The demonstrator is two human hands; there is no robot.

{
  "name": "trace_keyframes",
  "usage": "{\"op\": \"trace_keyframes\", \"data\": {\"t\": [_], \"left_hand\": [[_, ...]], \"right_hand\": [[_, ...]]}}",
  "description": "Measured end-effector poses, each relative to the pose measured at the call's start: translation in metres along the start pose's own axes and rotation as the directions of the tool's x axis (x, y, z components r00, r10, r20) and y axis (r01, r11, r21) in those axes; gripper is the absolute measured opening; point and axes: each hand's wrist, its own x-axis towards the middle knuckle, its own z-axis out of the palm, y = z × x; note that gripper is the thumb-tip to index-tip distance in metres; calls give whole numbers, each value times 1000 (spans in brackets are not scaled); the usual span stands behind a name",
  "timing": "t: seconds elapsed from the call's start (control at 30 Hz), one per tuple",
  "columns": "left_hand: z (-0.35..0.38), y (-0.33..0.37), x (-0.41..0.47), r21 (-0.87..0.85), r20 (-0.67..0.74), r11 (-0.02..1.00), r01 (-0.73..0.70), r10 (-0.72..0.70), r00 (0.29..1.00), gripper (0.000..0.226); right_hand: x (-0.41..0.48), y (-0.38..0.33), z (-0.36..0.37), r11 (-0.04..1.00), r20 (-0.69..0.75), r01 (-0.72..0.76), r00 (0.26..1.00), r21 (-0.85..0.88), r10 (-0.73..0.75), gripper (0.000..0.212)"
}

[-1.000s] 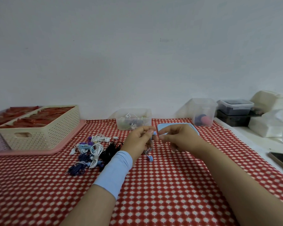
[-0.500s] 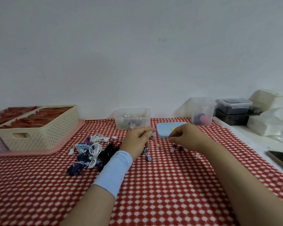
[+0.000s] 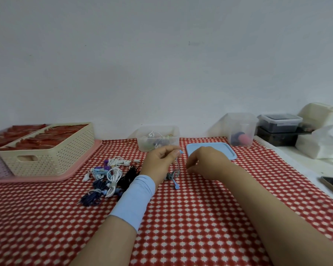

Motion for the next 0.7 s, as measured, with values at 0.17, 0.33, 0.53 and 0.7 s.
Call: {"op": "trace_keyframes", "data": {"t": [0.17, 0.33, 0.53, 0.7], "left_hand": [[-4, -4, 2, -107, -13, 992, 70, -72, 997, 17], [-2, -3, 0, -229, 49, 965, 131, -123, 991, 15], [2, 0, -4, -261, 113, 959, 113, -86, 990, 16], [2, 1, -5, -287, 149, 950, 124, -83, 985, 23]], "right_hand": [[-10, 1, -10, 802, -150, 13, 984, 597, 96, 7], [-21, 1, -21, 356, 33, -65, 995, 932, 96, 15], [-22, -3, -20, 250, 146, -149, 989, 957, 31, 15], [-23, -5, -20, 204, 179, -178, 984, 963, 17, 13]]}}
